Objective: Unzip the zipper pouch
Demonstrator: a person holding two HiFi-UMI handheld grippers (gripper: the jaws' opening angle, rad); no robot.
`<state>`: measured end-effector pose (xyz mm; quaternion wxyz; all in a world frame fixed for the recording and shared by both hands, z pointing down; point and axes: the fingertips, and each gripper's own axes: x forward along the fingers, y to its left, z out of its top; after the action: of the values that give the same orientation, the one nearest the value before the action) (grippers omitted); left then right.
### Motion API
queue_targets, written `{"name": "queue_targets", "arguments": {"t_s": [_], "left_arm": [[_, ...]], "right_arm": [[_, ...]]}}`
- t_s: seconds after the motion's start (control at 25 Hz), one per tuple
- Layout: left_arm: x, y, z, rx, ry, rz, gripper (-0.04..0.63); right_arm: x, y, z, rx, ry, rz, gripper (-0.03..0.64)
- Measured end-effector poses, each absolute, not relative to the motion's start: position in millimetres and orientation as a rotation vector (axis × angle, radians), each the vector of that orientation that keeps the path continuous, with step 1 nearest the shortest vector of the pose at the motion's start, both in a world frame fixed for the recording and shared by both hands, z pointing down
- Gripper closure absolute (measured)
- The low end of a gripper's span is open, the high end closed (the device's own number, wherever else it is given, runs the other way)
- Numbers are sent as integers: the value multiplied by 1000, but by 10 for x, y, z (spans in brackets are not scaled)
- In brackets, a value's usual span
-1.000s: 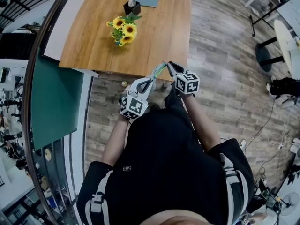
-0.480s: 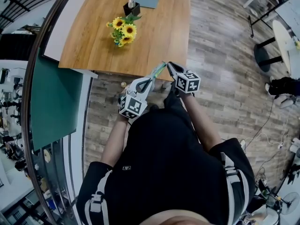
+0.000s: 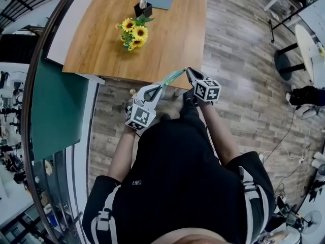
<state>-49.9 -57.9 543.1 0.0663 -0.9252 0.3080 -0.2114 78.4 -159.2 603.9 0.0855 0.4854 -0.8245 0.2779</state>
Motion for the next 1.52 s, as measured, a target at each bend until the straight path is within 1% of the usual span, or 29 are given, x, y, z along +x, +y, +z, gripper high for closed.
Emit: {"name": "queue_targets", "arguments": {"t_s": [0.24, 0.4, 0.56, 0.88, 1.08, 1.16, 1.52], "left_arm": [[-463, -575, 5425, -2808, 923, -633, 591], [-412, -606, 5423, -2823, 906, -625, 591], [-379, -641, 5378, -2839, 914, -603, 591], [-395, -747, 5409, -2832, 947, -626, 591], [-411, -818, 5279, -2832, 978, -589, 591], [-442, -847, 5275, -2827, 1004, -592, 589], [-600, -1000, 5277, -2807, 1110, -600, 589]], "right_arm": [[840, -1609, 6048, 1461, -2457, 835, 607], [872, -1621, 6104, 1476, -2424, 778, 603], [944, -1600, 6160, 1472, -2405, 761, 581], [1019, -1615, 6111, 1418, -2428, 597, 562], [1120, -1603, 6055, 1416, -2417, 539, 578], [1155, -1567, 6034, 1396, -2415, 502, 614], [1124, -1409, 5979, 1297, -2410, 344, 615]]}}
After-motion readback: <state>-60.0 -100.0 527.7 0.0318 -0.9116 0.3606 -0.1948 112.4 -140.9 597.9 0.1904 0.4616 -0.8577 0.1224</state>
